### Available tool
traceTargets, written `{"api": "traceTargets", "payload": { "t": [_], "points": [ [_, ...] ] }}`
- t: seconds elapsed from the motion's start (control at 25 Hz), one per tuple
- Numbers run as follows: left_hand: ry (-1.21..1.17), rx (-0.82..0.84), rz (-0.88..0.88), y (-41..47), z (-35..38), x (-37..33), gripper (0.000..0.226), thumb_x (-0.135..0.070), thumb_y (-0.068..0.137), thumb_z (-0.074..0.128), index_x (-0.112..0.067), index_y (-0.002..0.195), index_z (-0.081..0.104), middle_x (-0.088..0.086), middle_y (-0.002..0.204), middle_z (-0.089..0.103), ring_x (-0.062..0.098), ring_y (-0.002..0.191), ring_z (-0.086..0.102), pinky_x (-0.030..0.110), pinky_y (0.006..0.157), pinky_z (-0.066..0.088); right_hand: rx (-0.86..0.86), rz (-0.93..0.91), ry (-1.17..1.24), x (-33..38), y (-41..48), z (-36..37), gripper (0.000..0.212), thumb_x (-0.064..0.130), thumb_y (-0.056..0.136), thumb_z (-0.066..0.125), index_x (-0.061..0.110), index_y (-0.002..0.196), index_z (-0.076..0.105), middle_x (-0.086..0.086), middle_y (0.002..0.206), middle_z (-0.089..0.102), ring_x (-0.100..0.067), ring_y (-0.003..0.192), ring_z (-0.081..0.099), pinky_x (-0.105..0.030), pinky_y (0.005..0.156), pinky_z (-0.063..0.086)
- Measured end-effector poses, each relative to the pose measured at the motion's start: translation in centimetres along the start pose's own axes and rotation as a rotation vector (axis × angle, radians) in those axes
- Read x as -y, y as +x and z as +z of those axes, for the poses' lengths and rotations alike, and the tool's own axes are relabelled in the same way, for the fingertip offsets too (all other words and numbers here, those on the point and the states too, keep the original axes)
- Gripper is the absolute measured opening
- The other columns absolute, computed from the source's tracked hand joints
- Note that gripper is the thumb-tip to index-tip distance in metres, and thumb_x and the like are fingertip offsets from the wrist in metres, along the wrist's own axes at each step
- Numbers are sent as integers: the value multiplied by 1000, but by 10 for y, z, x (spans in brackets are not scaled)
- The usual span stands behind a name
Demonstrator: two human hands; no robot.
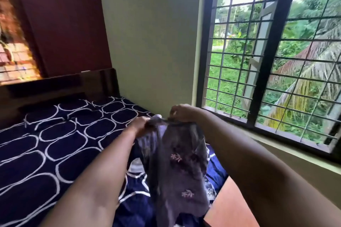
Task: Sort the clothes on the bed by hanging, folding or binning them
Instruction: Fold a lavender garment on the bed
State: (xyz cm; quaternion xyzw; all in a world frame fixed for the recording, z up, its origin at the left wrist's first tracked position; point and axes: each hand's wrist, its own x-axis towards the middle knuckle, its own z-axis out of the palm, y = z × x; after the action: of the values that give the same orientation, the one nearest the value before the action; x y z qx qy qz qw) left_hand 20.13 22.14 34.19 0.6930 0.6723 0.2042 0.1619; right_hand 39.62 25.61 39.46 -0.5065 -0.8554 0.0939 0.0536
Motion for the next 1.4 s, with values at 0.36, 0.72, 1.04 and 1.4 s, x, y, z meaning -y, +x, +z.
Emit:
{"api": "traceTargets", "payload": {
  "t": [0.36,0.72,1.04,1.4],
  "points": [
    [-423,-244,6,-88,-31,8,22,-26,82,62,-14,97,73,25,97,67,2,57,61,25,57,50,15,-85,227,88,-53,5,24,17,83,59,6,103,66,-6,86,54,-15,80,45,-24,60,35],
    [-438,-296,-88,-160,-55,5,10,-15,82,71,-20,79,63,-14,47,55,-4,41,48,14,46,41,-170,-328,862,131,-84,-30,39,-21,80,32,11,75,54,-1,72,52,-10,66,47,-19,60,39],
    [-644,-310,-331,-215,24,-31,21,-14,96,45,-18,80,58,-5,64,68,22,92,56,44,91,46,-52,-603,1314,111,-148,-90,22,0,84,44,15,71,55,5,62,59,-10,60,54,-22,59,46],
    [-801,-742,-225,-244,7,-59,17,-35,101,41,-29,90,52,-19,80,55,-4,70,50,20,64,46,-291,-415,1423,-1,-169,-114,34,-10,89,36,14,75,56,4,60,62,-11,57,57,-23,57,48]
  ]
}}
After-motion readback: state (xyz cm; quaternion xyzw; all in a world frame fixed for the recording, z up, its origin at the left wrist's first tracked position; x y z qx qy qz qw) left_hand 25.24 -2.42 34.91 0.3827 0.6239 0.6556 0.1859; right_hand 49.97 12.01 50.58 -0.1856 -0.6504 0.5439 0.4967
